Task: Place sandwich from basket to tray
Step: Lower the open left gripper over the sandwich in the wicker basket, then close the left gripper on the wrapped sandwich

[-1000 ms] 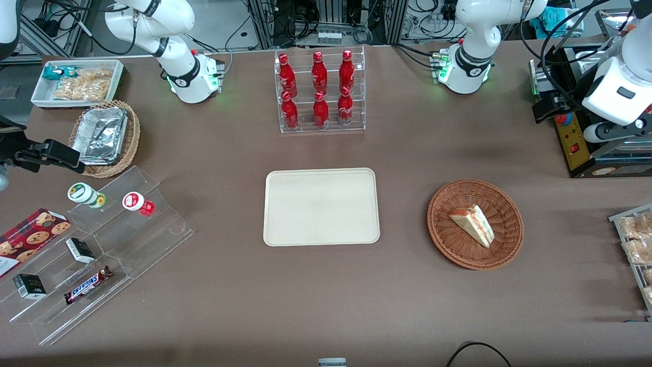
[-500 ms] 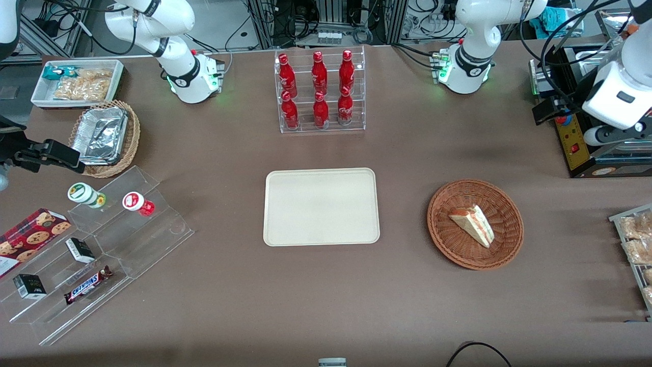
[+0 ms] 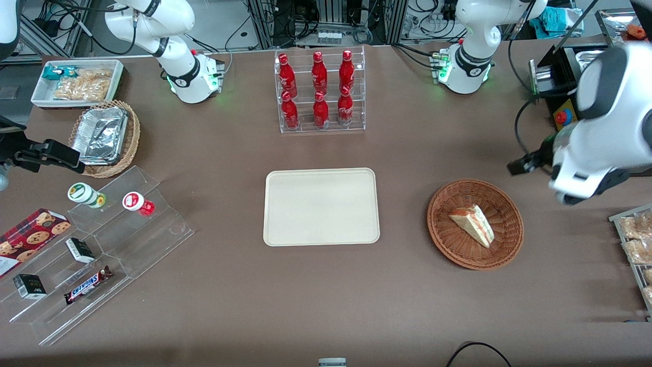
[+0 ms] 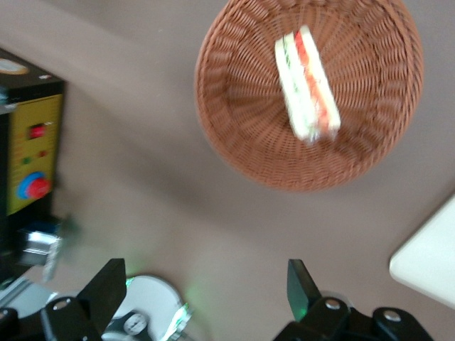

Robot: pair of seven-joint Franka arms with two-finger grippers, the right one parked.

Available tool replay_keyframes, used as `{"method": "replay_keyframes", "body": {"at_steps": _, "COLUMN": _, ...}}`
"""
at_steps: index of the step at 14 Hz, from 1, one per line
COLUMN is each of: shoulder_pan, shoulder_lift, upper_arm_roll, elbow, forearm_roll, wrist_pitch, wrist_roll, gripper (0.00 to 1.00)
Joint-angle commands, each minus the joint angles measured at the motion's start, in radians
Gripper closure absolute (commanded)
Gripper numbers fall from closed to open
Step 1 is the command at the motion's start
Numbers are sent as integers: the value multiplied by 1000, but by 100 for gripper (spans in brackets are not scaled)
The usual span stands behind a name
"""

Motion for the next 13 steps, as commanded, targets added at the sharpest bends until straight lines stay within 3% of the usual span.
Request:
{"method": "replay_keyframes", "body": {"at_steps": 1, "shoulder_pan": -6, "shoulder_lift": 72, "upper_arm_roll": -7, "elbow": -90, "forearm_roll": 7, "wrist_pitch": 189, "wrist_roll": -148, "gripper": 0}}
{"method": "replay_keyframes", "body": {"at_steps": 3, "shoulder_pan": -21, "shoulder_lift": 161, "upper_arm_roll": -7, "elbow": -84, "forearm_roll": 6, "wrist_pitch": 303, "wrist_roll": -270, "gripper": 0}}
{"method": "replay_keyframes", "body": {"at_steps": 8, "shoulder_pan": -26, "shoulder_lift": 279, "upper_arm_roll": -8, "elbow": -82, "forearm_roll": -8, "wrist_pitch": 506, "wrist_roll": -333, "gripper": 0}}
{"method": "replay_keyframes", "body": {"at_steps": 13, "shoulder_pan": -23, "shoulder_lift": 314, "upper_arm_roll": -7, "elbow": -123, "forearm_roll": 7, "wrist_pitch": 538, "wrist_roll": -331, "gripper": 0}}
